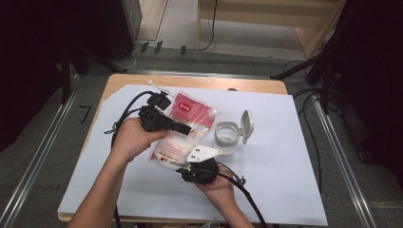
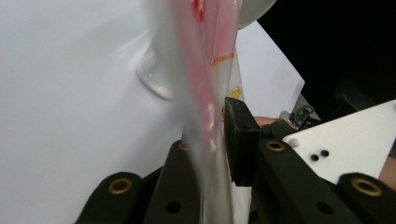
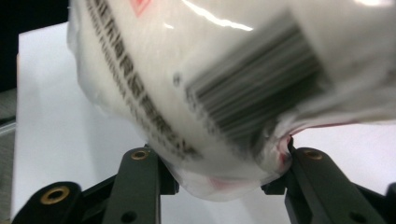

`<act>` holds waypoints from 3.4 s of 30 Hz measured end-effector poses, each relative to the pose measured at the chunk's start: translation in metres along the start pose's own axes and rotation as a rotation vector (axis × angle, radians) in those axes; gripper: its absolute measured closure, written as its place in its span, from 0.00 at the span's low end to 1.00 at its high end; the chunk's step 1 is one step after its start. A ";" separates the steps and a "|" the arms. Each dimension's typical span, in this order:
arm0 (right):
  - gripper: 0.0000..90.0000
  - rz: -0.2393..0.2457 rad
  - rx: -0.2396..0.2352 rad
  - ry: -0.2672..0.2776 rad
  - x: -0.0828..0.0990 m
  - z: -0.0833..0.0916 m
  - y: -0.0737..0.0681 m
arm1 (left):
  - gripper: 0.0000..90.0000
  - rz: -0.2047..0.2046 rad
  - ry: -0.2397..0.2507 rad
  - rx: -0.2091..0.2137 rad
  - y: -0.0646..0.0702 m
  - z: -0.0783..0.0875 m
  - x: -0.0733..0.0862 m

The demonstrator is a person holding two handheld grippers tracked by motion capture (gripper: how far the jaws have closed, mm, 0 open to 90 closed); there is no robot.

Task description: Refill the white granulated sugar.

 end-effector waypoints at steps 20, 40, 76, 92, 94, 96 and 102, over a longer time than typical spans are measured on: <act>0.69 -0.130 -0.008 0.043 -0.007 0.004 -0.007 | 0.94 -0.062 -0.102 0.004 0.010 -0.017 -0.012; 0.66 -0.167 -0.024 0.076 -0.018 0.018 -0.010 | 0.96 -0.020 -0.085 0.031 0.017 -0.021 -0.021; 0.69 -0.292 -0.046 0.077 -0.019 0.013 -0.001 | 0.95 0.003 -0.041 -0.025 0.021 -0.010 -0.020; 0.61 -0.264 -0.025 0.053 -0.028 0.009 0.000 | 0.95 0.031 -0.070 -0.051 0.017 -0.029 -0.035; 0.62 -0.255 -0.020 0.052 -0.029 0.008 0.000 | 0.95 0.039 -0.078 -0.055 0.015 -0.031 -0.038; 0.64 -0.258 -0.016 0.043 -0.030 0.007 0.001 | 0.94 0.047 -0.090 -0.059 0.014 -0.033 -0.040; 0.68 -0.291 -0.039 0.045 -0.030 0.005 0.003 | 0.93 0.048 -0.109 -0.074 0.012 -0.036 -0.042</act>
Point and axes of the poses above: each handheld gripper's, and its own axes: z roughly backward along the jaws, x roughly out of its underside, y roughly to its right, the point moved 8 cm from there along -z, roughly forward along the jaws, and after that the axes turned 13 degrees about x, right-handed, at the moved point
